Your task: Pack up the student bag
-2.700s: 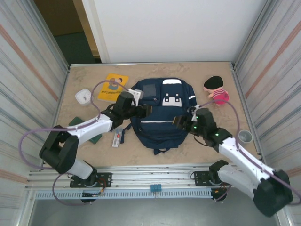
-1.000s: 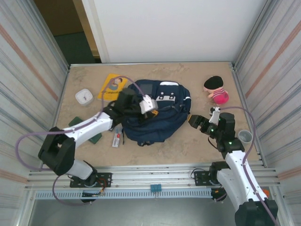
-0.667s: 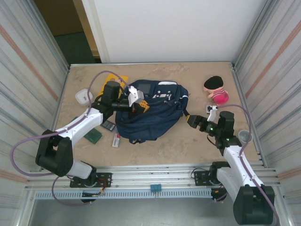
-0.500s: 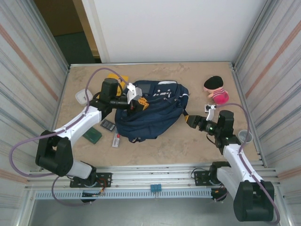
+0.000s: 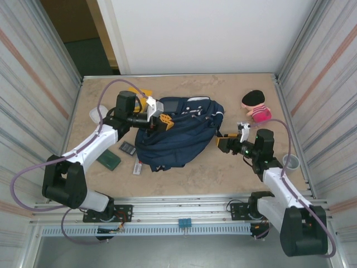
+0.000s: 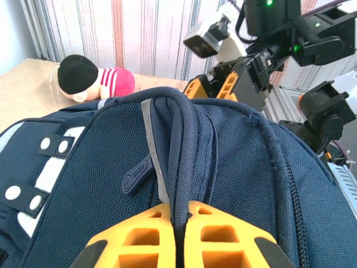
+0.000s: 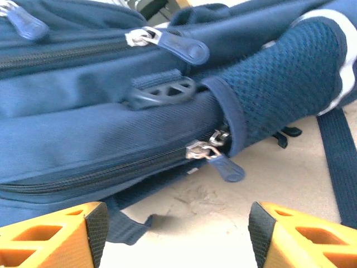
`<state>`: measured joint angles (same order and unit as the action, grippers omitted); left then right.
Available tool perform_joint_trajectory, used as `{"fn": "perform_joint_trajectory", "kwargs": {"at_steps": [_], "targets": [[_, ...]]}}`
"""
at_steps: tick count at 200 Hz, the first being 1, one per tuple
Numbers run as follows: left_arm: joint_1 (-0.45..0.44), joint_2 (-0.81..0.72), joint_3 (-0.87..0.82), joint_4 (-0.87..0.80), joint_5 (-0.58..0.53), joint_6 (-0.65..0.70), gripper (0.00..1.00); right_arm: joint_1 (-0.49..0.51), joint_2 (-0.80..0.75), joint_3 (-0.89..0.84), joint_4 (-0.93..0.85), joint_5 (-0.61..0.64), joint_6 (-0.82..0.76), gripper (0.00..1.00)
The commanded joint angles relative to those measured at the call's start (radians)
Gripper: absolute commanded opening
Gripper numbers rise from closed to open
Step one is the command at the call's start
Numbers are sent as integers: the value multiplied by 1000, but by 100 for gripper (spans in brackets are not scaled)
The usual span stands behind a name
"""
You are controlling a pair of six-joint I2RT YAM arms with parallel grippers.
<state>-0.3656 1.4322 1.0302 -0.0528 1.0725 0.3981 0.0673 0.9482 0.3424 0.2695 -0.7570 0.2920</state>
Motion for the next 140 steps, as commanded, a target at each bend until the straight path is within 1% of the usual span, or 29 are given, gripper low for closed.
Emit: {"fn": "perform_joint_trajectory", "kwargs": {"at_steps": [1,12,25,62,89,119,140], "targets": [[10,-73,60,65,107,-8,0,6,80,33,89,-45,-55,71],[12,-73,62,59,108,-1,0,12,114,43,116,-75,-67,71],[16,-71,62,55,114,2,0,28,142,64,106,-78,-99,69],[19,-67,64,57,128,3,0,37,220,120,85,-79,-158,56],[19,-62,57,62,147,2,0,37,261,151,72,-93,-165,37],[20,-60,52,66,117,-8,0,33,283,184,10,-122,-174,11],[19,-67,29,106,79,-29,0,30,274,188,-17,-127,-175,4]]}}
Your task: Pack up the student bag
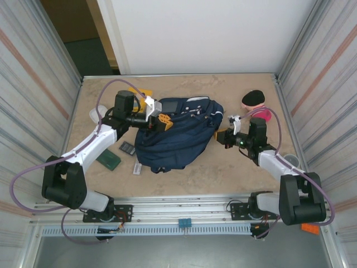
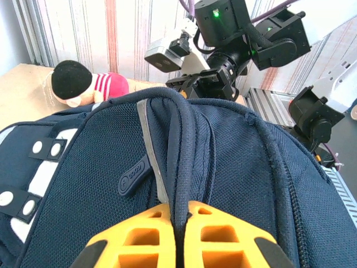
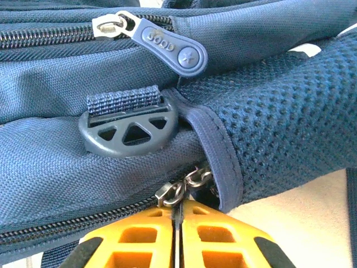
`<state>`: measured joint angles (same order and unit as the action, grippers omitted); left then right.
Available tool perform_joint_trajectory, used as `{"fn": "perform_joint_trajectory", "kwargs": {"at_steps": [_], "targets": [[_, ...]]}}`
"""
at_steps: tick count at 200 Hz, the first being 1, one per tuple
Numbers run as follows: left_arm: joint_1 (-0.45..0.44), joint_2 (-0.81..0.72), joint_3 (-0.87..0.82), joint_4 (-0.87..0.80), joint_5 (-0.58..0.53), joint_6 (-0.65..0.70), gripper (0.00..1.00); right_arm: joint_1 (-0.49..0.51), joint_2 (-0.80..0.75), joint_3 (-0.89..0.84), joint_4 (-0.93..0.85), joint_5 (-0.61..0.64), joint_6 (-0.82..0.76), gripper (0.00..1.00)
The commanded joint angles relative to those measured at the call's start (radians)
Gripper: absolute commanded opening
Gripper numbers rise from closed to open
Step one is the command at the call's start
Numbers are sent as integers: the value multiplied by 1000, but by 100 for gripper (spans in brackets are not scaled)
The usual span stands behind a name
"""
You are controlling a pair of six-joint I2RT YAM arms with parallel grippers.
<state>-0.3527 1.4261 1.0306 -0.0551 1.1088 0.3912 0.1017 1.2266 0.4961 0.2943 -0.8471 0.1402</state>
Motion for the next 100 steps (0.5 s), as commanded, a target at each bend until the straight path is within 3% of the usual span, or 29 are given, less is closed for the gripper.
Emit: {"fn": "perform_joint_trajectory", "kwargs": {"at_steps": [1,25,63,100], "targets": [[6,-60,27,109,42,-23,0,-4,-5,35,-43,-38,-23,4],[6,-65,10,140,14,-38,0,-5,-21,33,-60,-50,-23,0],[6,-67,-8,183,-163,-101,0,23,-53,40,-108,-99,-4,0],[6,-71,-43,257,-157,-137,0,59,-111,36,-153,-111,-2,0]]}}
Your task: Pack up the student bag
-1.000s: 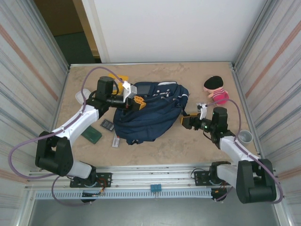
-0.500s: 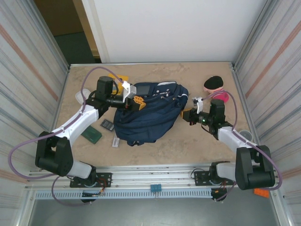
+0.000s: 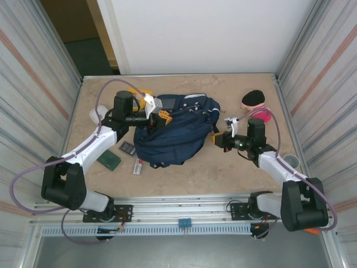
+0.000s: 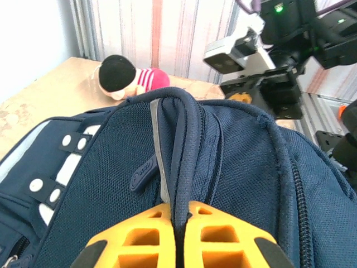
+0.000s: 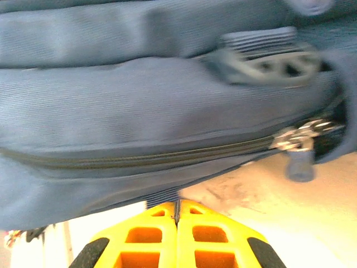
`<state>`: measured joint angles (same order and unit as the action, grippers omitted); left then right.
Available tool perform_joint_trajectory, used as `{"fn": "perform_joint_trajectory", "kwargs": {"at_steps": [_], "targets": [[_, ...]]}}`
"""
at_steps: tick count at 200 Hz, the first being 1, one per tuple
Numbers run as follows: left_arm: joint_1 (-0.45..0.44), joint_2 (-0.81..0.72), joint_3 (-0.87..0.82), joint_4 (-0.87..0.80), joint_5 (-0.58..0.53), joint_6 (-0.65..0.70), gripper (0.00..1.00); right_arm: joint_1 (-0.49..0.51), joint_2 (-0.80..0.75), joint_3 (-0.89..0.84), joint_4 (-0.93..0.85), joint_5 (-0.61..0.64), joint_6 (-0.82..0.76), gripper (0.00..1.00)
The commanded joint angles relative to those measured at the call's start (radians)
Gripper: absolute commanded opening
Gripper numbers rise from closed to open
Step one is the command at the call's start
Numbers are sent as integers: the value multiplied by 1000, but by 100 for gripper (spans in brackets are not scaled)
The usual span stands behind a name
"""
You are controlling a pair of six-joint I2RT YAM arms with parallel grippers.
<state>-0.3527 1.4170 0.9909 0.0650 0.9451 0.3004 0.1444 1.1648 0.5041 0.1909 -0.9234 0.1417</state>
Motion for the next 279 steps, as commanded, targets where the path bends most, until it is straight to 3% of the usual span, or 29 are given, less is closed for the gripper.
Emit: {"fn": "perform_joint_trajectory", "kwargs": {"at_steps": [1,11,29,41,79,96,147,155,183,200,224,251,279], "targets": [[6,-62,-2,137,8,-47,0,17,-50,28,-50,-31,-3,0],[6,-64,0,133,37,-41,0,15,-64,24,-66,42,-6,4],[6,-74,13,105,104,-15,0,-2,-69,6,-48,189,2,43],[8,-82,28,76,150,-1,0,-34,-47,2,-8,198,29,62],[19,-86,87,-15,270,27,0,-102,106,38,140,-11,155,93],[24,-86,90,-18,296,25,0,-86,147,59,173,-62,185,96],[37,-78,97,-19,338,16,0,-53,202,98,231,-193,200,91],[37,-75,96,-14,338,14,0,-46,200,106,220,-206,195,85],[37,-72,91,2,339,3,0,-41,188,119,162,-218,164,48],[38,-74,86,7,332,1,0,-44,182,125,137,-224,156,36],[41,-80,74,32,325,-11,0,-46,180,132,116,-230,151,27],[43,-84,57,83,327,-44,0,-41,190,139,113,-234,148,28],[43,-90,46,96,274,-56,0,-41,200,146,90,-258,149,13]]}}
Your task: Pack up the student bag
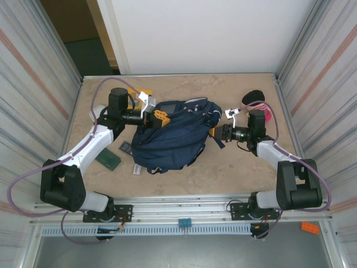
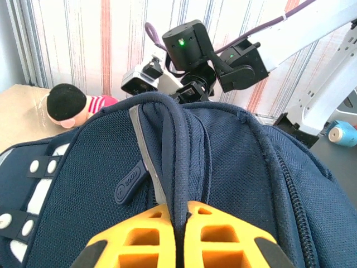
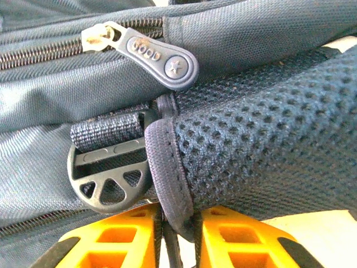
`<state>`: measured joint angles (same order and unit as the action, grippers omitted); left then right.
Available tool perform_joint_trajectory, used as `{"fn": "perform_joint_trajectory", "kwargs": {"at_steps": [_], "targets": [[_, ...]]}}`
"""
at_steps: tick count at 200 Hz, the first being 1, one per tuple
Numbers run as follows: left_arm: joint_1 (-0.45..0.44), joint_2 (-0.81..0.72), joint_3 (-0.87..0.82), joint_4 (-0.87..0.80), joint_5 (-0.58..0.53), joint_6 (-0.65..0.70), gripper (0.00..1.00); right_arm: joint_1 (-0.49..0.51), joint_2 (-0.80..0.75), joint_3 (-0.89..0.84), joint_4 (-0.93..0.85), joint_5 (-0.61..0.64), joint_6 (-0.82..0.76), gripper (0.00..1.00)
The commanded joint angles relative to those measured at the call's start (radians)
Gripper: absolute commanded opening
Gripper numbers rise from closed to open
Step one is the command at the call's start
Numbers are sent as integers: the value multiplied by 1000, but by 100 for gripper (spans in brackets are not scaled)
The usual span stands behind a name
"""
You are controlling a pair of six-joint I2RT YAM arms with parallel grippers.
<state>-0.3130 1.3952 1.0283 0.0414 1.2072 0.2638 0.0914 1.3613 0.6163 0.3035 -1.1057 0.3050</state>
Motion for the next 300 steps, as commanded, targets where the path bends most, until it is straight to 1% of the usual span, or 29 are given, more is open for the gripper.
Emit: {"fn": "perform_joint_trajectory", "kwargs": {"at_steps": [1,19,44,65,83,95,107,114,129,146,172,187,199,203,215,238,249,262,288,300], "targets": [[3,-69,9,119,8,-20,0,12,3,33,-23,-76,-15,12],[2,-78,-11,140,-65,-31,0,14,-8,21,-33,-70,-14,6],[3,-87,-47,201,-142,-69,0,29,-35,8,-39,-68,-8,2],[3,-95,-75,245,-193,-89,0,58,-51,10,-44,-76,-2,1],[3,-97,-83,270,-190,-101,0,87,-60,10,-45,-65,-1,2],[2,-96,-80,273,-181,-105,0,100,-62,9,-42,-50,-1,6],[3,-97,-81,279,-176,-109,0,109,-58,11,-38,-32,0,14],[3,-98,-83,287,-174,-114,0,113,-56,9,-33,-23,3,21],[2,-101,-90,306,-172,-123,0,121,-50,8,-21,-14,8,28],[3,-104,-95,319,-173,-132,0,126,-40,8,-11,-9,15,31],[3,-103,-103,338,-190,-145,0,135,-35,1,-6,5,19,31],[3,-105,-109,356,-197,-155,0,143,-37,-6,-4,17,23,35],[3,-107,-112,366,-205,-162,0,148,-39,-14,-9,28,23,36],[2,-107,-114,369,-208,-163,0,149,-40,-17,-13,33,22,34],[3,-110,-114,371,-226,-164,0,149,-44,-30,-20,47,19,22],[3,-117,-116,361,-280,-166,0,150,-62,-41,-41,78,21,7],[2,-120,-118,349,-324,-170,0,152,-81,-44,-51,93,27,4],[-5,-129,-127,336,-400,-172,0,164,-116,-46,-57,107,36,1],[-41,-148,-159,325,-582,-151,0,205,-170,-20,-109,132,33,0],[-53,-148,-169,329,-648,-154,0,220,-184,-4,-142,126,31,0]]}}
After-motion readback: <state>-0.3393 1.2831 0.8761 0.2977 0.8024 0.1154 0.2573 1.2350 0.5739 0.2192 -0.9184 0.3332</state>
